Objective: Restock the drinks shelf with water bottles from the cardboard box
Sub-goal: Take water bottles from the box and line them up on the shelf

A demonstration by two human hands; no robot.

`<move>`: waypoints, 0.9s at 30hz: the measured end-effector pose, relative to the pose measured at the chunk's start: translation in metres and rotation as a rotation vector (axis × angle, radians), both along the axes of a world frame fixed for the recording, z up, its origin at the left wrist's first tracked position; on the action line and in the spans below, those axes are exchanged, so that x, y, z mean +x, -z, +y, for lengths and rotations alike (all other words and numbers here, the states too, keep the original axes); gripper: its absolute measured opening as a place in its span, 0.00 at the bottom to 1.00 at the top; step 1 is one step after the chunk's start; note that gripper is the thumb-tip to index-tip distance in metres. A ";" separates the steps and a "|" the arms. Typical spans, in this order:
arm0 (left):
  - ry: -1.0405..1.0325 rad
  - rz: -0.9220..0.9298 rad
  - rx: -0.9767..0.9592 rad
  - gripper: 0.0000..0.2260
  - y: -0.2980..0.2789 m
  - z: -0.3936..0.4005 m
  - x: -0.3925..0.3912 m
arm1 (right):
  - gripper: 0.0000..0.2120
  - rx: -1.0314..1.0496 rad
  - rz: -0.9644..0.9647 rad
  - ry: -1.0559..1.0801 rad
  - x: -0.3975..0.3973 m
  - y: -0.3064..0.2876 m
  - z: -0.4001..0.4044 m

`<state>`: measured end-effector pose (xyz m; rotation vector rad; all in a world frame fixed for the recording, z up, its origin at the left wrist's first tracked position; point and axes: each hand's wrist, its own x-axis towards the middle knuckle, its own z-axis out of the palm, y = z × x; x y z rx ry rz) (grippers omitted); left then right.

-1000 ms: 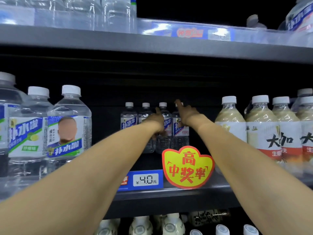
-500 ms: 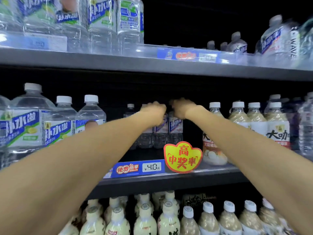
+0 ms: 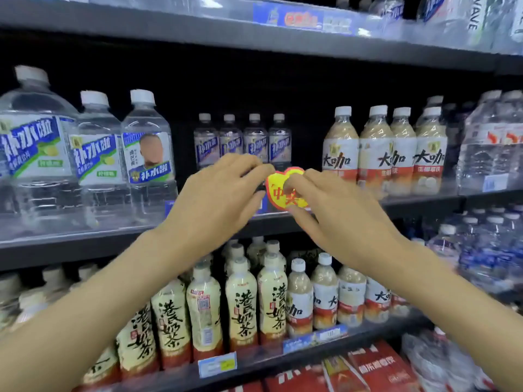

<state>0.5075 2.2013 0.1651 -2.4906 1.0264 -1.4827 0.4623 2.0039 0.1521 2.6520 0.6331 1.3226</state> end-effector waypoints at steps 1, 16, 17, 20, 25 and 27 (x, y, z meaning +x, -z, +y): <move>0.023 -0.001 0.007 0.16 0.013 -0.001 -0.005 | 0.11 -0.022 0.002 0.014 -0.004 0.014 0.002; 0.189 0.472 -0.004 0.16 0.246 0.002 -0.053 | 0.13 -0.023 0.390 0.039 -0.059 0.230 0.022; 0.186 0.525 0.004 0.16 0.264 0.004 -0.059 | 0.12 -0.023 0.437 0.051 -0.065 0.247 0.022; 0.118 0.696 0.039 0.15 0.322 0.013 -0.082 | 0.11 -0.021 0.576 0.073 -0.083 0.300 0.021; 0.149 0.744 0.070 0.10 0.372 0.025 -0.108 | 0.15 -0.102 0.852 0.070 -0.107 0.370 0.021; 0.232 0.758 0.073 0.10 0.382 0.028 -0.116 | 0.17 -0.145 1.012 0.038 -0.112 0.387 0.023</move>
